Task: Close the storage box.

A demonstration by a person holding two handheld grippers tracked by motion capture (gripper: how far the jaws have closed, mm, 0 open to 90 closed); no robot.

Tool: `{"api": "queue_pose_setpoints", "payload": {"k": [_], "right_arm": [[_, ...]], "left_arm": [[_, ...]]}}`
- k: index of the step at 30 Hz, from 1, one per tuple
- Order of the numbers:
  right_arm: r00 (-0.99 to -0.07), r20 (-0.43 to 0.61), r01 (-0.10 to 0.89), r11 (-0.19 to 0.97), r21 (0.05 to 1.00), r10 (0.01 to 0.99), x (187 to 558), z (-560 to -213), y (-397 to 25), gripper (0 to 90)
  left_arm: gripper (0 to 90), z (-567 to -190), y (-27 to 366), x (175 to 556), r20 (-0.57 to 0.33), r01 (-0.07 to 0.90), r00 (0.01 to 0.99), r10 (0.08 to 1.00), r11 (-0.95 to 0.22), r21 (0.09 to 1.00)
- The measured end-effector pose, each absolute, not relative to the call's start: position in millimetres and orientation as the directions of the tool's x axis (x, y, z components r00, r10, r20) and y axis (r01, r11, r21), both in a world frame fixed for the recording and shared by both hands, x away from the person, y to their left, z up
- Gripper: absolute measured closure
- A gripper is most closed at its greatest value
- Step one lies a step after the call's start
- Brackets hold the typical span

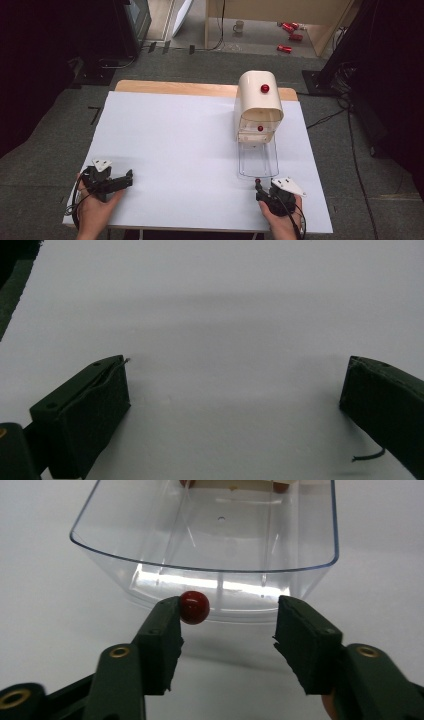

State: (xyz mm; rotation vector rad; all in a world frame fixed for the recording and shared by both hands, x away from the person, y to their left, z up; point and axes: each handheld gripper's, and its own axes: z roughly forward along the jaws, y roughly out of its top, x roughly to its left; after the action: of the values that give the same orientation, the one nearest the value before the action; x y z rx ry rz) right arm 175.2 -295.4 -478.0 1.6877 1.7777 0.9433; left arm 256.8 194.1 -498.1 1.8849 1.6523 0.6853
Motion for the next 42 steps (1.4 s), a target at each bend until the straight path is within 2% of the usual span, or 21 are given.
{"api": "queue_pose_setpoints", "payload": {"k": [1,2,4,17,30,33,34,42], "right_arm": [[-0.098,0.098,0.637,-0.013,0.771,0.99,175.2,-478.0,-295.4,50.1],[-0.111,0.103,0.63,-0.01,0.776,0.988,174.3,-477.8,-294.4,55.7],[-0.118,0.108,0.627,-0.01,0.779,0.987,173.7,-478.3,-293.0,59.7],[-0.141,0.138,0.637,-0.017,0.771,0.98,177.5,-484.6,-292.9,72.8],[-0.14,0.148,0.639,-0.025,0.769,0.979,178.2,-482.3,-294.5,74.4],[-0.143,0.143,0.628,-0.022,0.778,0.979,178.7,-479.2,-295.3,77.9],[-0.131,0.145,0.615,-0.034,0.788,0.981,178.9,-473.0,-295.9,83.0],[-0.128,0.143,0.63,-0.031,0.776,0.981,186.8,-472.9,-295.6,80.5]], "left_arm": [[0.0,-498.1,194.1,256.8,0.027,0.72,0.12,0.992,-0.106,0.686],[0.0,-498.1,194.1,256.8,0.026,0.72,0.121,0.992,-0.106,0.686],[0.0,-498.1,194.0,256.8,0.026,0.72,0.12,0.992,-0.106,0.686],[0.0,-498.1,194.0,256.8,0.026,0.72,0.121,0.992,-0.106,0.686],[0.0,-498.1,194.0,256.8,0.026,0.719,0.122,0.992,-0.107,0.687],[0.0,-498.1,193.9,256.8,0.026,0.719,0.122,0.992,-0.106,0.687],[0.0,-498.1,193.9,256.8,0.026,0.719,0.122,0.992,-0.107,0.687],[0.0,-498.2,193.9,256.7,0.026,0.719,0.121,0.992,-0.106,0.687]]}}
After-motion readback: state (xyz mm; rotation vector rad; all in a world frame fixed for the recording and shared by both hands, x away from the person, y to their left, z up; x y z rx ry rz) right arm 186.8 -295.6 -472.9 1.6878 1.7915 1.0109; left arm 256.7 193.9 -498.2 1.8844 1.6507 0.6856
